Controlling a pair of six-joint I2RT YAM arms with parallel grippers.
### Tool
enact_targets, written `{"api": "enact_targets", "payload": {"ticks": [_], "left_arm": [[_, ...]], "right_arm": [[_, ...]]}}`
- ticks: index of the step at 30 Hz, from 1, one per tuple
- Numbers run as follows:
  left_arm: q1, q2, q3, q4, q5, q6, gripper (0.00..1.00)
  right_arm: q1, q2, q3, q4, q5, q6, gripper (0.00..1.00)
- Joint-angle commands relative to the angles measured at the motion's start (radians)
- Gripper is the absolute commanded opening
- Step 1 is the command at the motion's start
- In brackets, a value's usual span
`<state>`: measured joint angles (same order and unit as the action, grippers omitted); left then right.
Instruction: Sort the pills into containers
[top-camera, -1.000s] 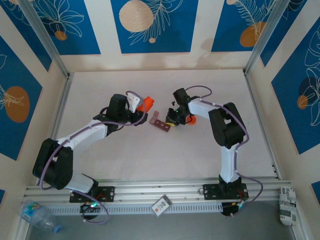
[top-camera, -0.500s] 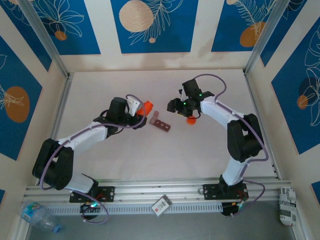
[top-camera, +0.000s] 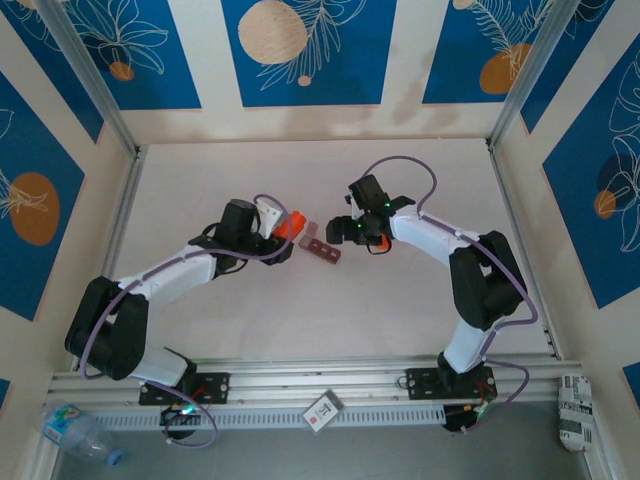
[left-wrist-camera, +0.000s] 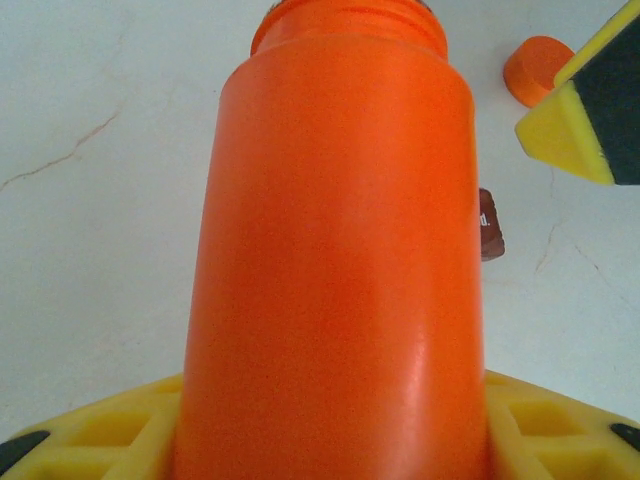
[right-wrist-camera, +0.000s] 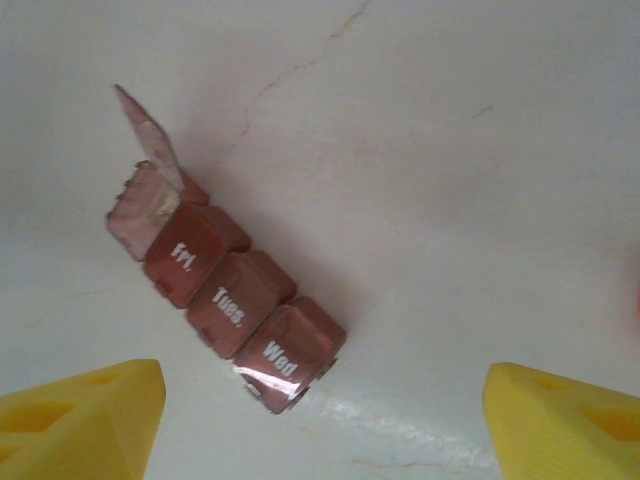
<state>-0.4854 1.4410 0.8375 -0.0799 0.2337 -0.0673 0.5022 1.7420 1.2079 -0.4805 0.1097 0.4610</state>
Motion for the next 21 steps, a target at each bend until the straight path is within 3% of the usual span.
{"api": "enact_targets", "payload": {"ticks": [1, 21], "left_arm": [[-0.007, 0.01, -0.002, -0.015, -0.008, 0.031, 0.0], [-0.031, 0.07, 0.058, -0.13, -0.026, 0.088, 0.0]], "right_arm": [[0.004, 0.042, 0.004, -0.038, 0.045, -0.013, 0.83], [0.019, 0.123, 0.008, -0.043, 0.033, -0.01, 0.82]]}}
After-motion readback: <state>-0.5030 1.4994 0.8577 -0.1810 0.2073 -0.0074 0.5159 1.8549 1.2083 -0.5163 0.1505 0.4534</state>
